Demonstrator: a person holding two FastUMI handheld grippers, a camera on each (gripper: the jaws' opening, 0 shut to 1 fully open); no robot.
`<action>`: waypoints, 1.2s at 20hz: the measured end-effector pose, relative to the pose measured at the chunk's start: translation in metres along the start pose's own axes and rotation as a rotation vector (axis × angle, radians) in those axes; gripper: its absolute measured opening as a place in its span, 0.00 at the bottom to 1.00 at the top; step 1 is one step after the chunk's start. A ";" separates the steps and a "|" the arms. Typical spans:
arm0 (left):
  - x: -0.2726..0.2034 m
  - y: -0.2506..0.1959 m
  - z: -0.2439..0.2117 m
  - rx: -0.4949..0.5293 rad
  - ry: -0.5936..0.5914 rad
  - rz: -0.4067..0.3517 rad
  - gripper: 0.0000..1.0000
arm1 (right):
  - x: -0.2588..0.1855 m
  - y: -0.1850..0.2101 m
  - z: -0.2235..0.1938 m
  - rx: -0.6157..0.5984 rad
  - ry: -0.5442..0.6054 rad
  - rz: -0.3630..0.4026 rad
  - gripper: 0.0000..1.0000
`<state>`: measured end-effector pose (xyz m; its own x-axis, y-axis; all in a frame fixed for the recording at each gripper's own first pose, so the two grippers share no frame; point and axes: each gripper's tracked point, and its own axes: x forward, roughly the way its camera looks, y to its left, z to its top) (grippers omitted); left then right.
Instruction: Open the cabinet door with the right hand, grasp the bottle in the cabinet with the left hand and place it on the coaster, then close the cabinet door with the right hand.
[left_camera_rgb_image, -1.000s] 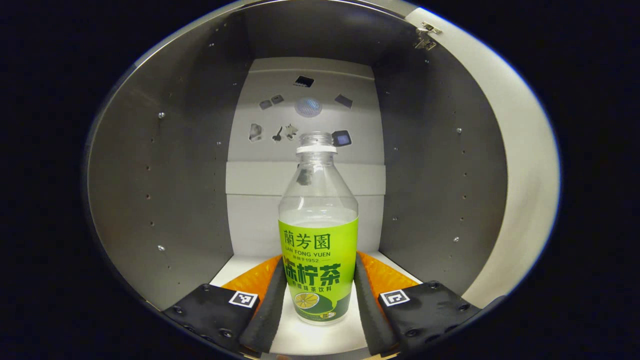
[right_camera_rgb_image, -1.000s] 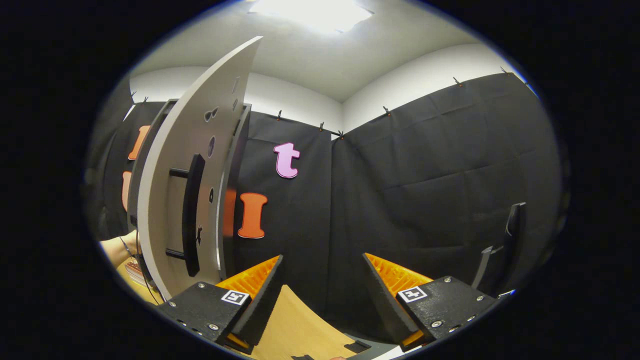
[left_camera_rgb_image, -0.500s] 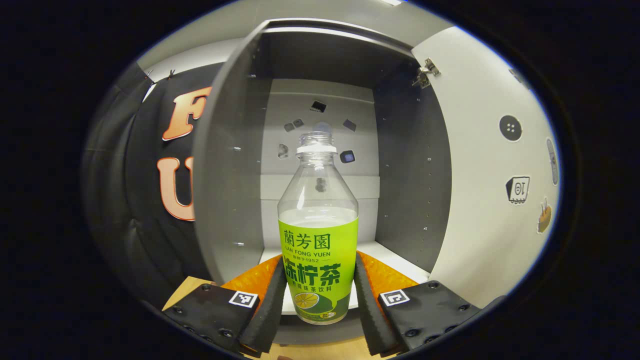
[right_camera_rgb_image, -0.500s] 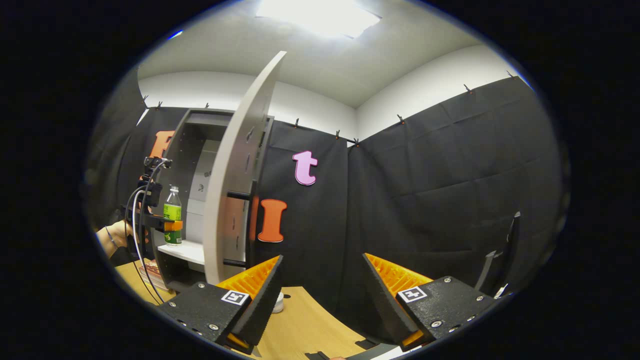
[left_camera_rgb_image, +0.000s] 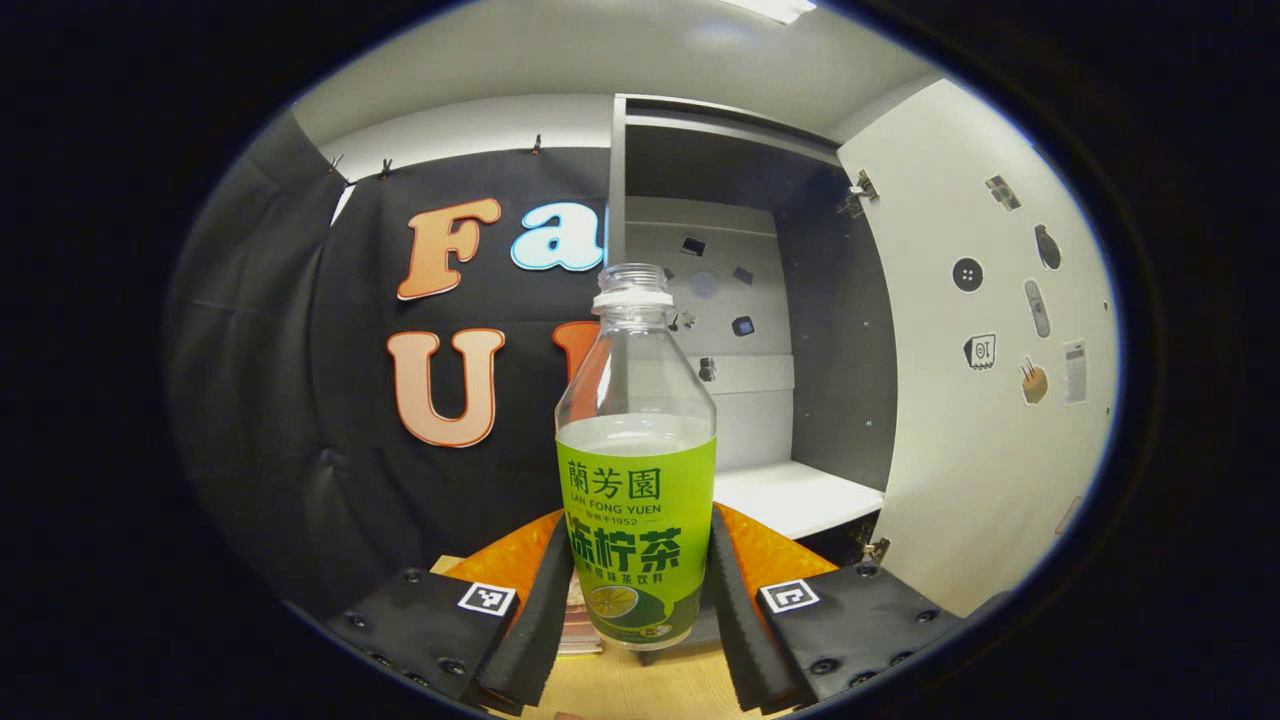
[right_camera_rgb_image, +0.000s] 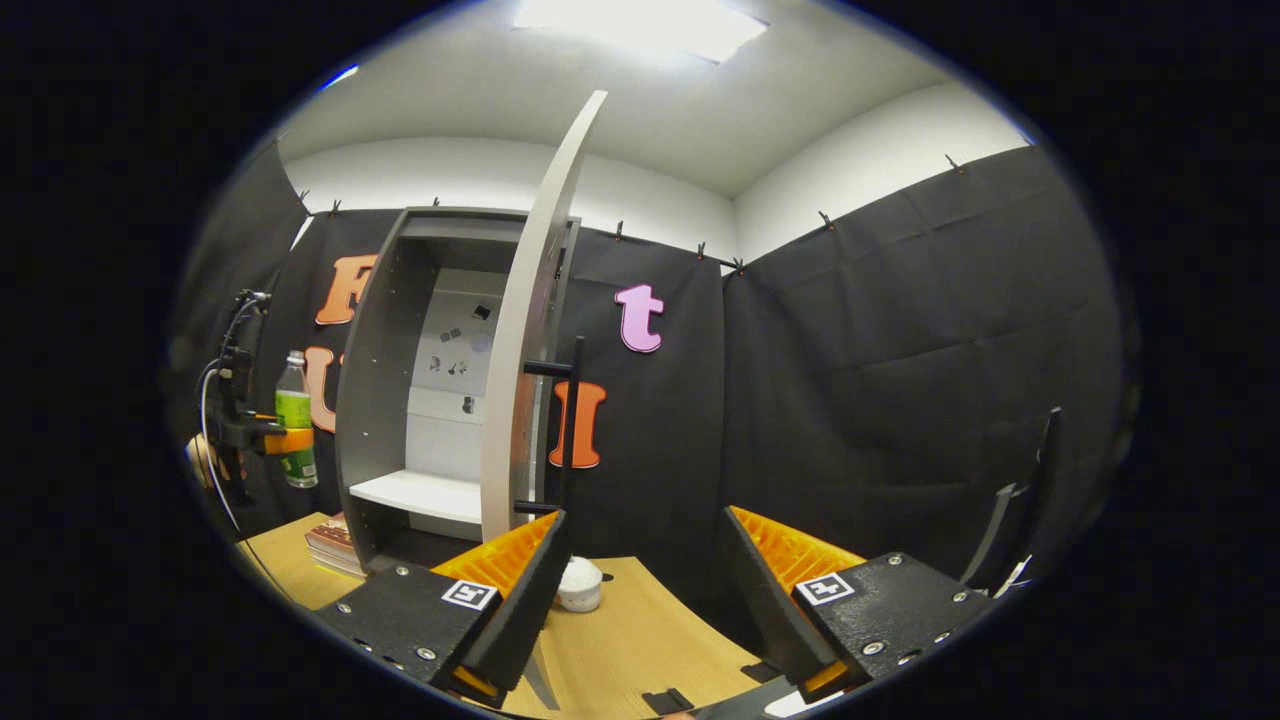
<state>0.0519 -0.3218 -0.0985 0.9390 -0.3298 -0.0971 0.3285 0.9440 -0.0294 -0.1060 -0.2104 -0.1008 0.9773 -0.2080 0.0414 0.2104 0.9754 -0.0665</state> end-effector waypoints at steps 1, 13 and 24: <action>-0.007 0.005 -0.010 -0.008 0.013 -0.003 0.75 | 0.000 0.003 -0.001 -0.004 0.001 -0.001 0.93; -0.068 -0.001 -0.157 -0.068 0.156 -0.073 0.74 | -0.016 0.025 -0.005 -0.023 0.015 0.032 0.93; -0.077 -0.014 -0.294 -0.104 0.293 -0.078 0.75 | -0.010 0.033 -0.019 -0.033 0.049 0.042 0.93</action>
<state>-0.0553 -0.3082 -0.3834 0.8373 -0.4001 -0.3727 0.3720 0.9164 -0.1479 -0.1082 -0.1773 -0.1224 0.9852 -0.1712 -0.0107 0.1693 0.9805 -0.0998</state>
